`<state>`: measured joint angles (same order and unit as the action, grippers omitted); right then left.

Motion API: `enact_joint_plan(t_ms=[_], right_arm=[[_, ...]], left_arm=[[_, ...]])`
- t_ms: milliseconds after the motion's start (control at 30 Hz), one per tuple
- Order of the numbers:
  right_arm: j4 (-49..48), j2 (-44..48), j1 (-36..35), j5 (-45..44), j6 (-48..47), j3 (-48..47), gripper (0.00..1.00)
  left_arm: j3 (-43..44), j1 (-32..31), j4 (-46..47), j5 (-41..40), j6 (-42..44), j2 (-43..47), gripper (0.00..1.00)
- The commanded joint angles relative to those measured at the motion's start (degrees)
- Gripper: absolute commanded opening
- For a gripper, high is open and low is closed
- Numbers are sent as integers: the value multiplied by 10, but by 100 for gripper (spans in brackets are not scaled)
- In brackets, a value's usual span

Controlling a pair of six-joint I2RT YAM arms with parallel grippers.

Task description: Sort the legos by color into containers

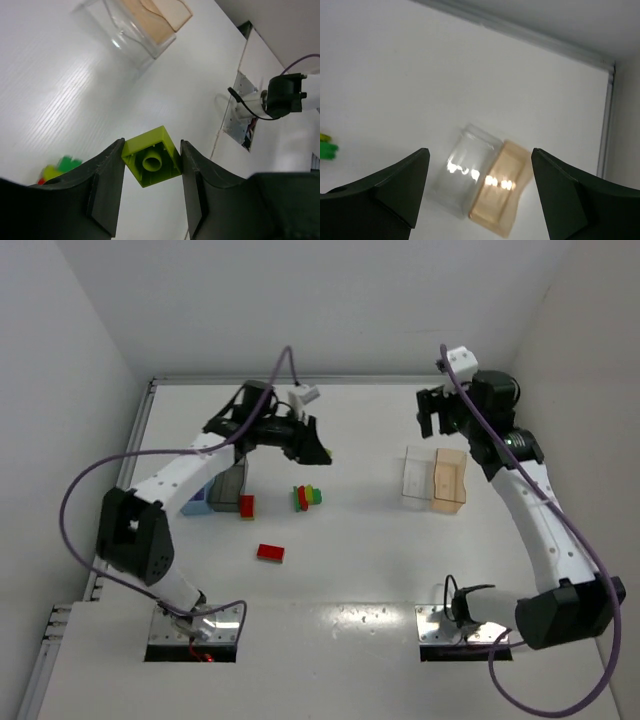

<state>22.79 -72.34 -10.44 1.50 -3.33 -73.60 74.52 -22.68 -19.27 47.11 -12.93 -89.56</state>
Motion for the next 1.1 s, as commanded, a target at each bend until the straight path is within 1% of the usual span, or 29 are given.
enact_joint_plan(t_ms=[0,33,100,133,167,200,233,267,400,467,533,633,667,767,867,933,1067], right_arm=[[75,65,47,-22,-10,70,83],[88,81,69,-29,-3,86,83],[94,110,88,-47,5,123,83],[103,135,98,-67,5,131,83],[116,146,121,-76,13,137,83],[134,164,146,-83,13,143,83],[134,164,147,-83,13,151,83],[148,182,167,-89,21,158,83],[172,194,196,-110,68,158,86],[187,194,215,-94,100,152,86],[187,181,229,-78,120,137,88],[193,150,255,-39,148,108,88],[200,142,267,-15,156,100,88],[205,118,282,24,162,75,88],[211,111,289,46,162,55,88],[218,105,295,51,162,49,88],[229,98,306,83,162,49,88]], left_arm=[[70,-75,35,-38,5,-78,5],[115,-113,35,-43,5,-99,5],[164,-145,35,-57,11,-141,5],[191,-158,35,-57,11,-186,5],[247,-178,35,-57,5,-210,5],[302,-187,35,-57,-8,-257,5],[302,-195,35,-57,-13,-258,5],[355,-204,35,-57,-13,-301,5],[450,-246,45,-62,-34,-385,5],[468,-264,62,-68,-46,-413,5],[468,-273,107,-79,-62,-426,5],[468,-287,154,-96,-81,-456,8],[483,-287,160,-101,-81,-465,8],[503,-300,186,-114,-98,-499,8],[524,-305,202,-131,-98,-519,10],[524,-305,225,-131,-111,-533,11],[541,-305,268,-165,-126,-559,15]])
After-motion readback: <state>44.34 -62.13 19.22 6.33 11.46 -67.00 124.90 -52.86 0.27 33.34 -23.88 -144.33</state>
